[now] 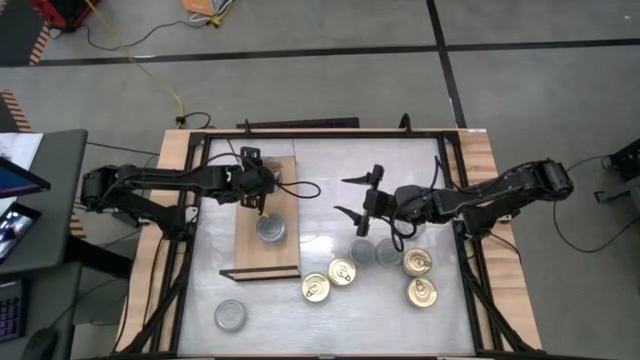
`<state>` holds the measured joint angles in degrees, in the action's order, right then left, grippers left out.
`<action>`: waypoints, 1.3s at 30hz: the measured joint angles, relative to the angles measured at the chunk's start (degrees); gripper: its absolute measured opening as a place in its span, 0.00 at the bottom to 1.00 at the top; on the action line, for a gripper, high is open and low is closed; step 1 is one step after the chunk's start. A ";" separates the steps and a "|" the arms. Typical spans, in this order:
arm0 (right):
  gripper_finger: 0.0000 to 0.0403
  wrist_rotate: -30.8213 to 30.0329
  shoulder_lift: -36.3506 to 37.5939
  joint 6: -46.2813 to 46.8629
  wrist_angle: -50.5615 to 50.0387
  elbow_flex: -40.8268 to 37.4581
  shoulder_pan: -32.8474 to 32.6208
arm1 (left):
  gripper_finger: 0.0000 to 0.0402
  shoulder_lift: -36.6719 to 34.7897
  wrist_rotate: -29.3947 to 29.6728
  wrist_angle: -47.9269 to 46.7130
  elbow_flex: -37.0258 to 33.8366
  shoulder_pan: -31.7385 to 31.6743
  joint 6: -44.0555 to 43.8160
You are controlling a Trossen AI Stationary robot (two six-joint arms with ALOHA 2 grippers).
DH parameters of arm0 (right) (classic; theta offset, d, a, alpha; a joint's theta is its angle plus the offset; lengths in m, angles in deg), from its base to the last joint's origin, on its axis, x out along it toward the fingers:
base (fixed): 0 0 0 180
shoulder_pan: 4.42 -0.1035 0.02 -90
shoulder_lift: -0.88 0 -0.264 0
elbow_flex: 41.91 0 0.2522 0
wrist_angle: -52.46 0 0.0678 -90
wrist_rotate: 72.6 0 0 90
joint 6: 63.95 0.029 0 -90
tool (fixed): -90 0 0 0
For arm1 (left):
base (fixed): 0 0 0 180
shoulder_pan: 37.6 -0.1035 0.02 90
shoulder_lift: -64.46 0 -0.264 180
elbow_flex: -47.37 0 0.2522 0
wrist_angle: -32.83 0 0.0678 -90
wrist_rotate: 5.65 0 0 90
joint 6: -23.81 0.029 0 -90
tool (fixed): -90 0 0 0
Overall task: Stack canned seafood by type on shelf
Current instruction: Stack the blue-pink tuna can on top of the other blue-pink tuna can on the shelf, then stack the green tuna can on top of the other green tuna can on the shelf
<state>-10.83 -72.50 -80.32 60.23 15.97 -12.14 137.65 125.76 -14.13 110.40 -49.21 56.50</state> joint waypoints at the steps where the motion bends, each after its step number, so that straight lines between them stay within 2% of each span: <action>1: 0.90 0.00 0.00 -0.01 0.00 0.00 0.00 | 0.57 0.00 0.00 -0.11 0.00 0.00 -0.26; 10: 0.90 -0.02 0.00 -0.10 -0.15 0.00 0.00 | 0.58 0.00 -1.05 -3.48 0.04 0.00 -0.49; 20: 0.90 -0.01 0.00 -0.06 -0.13 0.00 0.00 | 0.77 0.00 -1.66 -5.11 0.04 0.08 -0.53; 27: 0.90 -0.02 0.00 -0.03 -0.30 0.00 0.00 | 0.79 0.00 0.36 -5.87 0.04 0.63 -2.30; 32: 0.90 -0.03 0.00 0.76 -1.42 0.00 0.00 | 0.79 0.04 4.02 -16.61 2.27 1.94 -5.79; 39: 0.90 -0.04 -0.01 1.03 -1.86 0.00 0.76 | 0.79 0.02 10.10 -37.56 14.31 7.84 -20.52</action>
<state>-10.87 -72.51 -79.30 58.38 15.97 -11.38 137.67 135.86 -51.69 124.71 -41.37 35.98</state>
